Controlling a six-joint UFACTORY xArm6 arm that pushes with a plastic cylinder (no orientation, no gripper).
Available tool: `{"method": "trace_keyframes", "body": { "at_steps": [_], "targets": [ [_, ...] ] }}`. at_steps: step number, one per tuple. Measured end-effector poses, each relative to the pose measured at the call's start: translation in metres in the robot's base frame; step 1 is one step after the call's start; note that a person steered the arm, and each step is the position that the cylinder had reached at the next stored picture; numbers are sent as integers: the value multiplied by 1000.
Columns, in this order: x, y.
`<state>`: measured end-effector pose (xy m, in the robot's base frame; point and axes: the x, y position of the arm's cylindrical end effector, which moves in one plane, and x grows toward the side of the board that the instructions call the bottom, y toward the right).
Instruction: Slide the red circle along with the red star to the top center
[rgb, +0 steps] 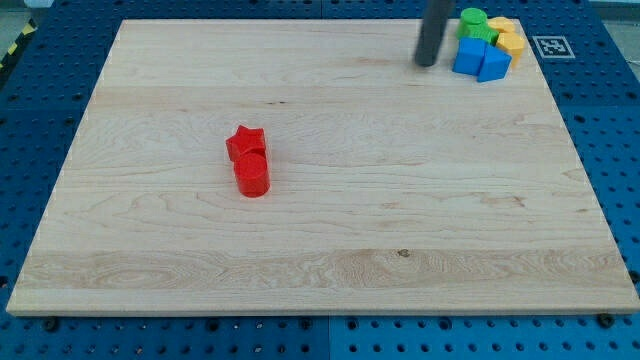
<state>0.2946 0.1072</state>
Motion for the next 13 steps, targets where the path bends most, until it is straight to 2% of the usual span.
{"method": "trace_keyframes", "body": {
  "at_steps": [3,4,6,11,13],
  "targets": [
    [67,-239],
    [72,-240],
    [111,-232],
    [149,-189],
    [157,-238]
  ]
}}
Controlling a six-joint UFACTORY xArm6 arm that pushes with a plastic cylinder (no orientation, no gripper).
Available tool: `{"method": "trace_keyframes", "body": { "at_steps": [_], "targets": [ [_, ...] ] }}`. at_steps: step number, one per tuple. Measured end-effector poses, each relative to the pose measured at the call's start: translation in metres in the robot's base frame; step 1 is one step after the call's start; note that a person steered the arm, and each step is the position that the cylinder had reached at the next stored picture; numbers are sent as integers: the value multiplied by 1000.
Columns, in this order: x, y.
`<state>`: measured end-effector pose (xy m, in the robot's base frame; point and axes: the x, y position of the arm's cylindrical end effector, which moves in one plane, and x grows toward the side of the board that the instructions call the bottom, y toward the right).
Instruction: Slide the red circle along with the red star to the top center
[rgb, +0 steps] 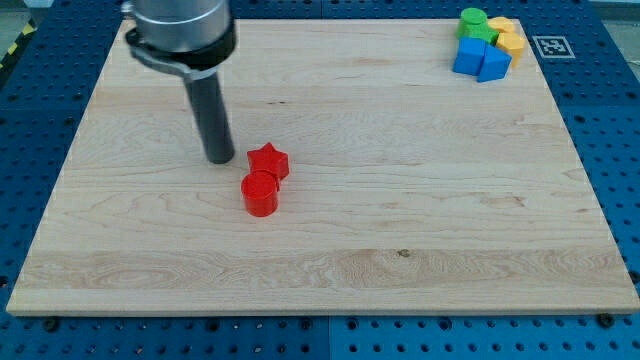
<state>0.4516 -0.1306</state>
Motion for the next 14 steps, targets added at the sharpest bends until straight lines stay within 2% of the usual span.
{"method": "trace_keyframes", "body": {
  "at_steps": [2,3,7,11,14],
  "targets": [
    [89,0],
    [113,7],
    [102,101],
    [102,84],
    [72,84]
  ]
}}
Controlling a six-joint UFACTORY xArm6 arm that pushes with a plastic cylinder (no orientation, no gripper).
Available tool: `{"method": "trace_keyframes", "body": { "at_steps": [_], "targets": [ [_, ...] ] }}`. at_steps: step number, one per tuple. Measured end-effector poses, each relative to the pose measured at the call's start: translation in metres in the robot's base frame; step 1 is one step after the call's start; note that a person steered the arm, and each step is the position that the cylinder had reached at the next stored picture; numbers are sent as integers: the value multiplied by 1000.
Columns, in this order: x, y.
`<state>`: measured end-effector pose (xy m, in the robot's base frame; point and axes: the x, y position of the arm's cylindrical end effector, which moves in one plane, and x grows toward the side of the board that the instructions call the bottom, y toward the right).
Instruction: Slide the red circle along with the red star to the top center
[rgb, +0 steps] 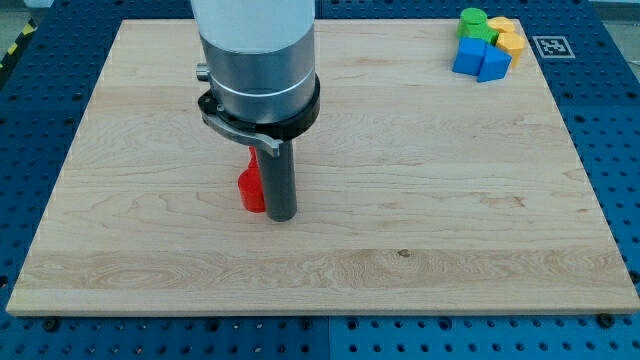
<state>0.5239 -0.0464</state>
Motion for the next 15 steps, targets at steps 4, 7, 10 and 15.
{"method": "trace_keyframes", "body": {
  "at_steps": [4,7,10,15],
  "targets": [
    [21,-15],
    [17,-37],
    [-9,-35],
    [-109,7]
  ]
}}
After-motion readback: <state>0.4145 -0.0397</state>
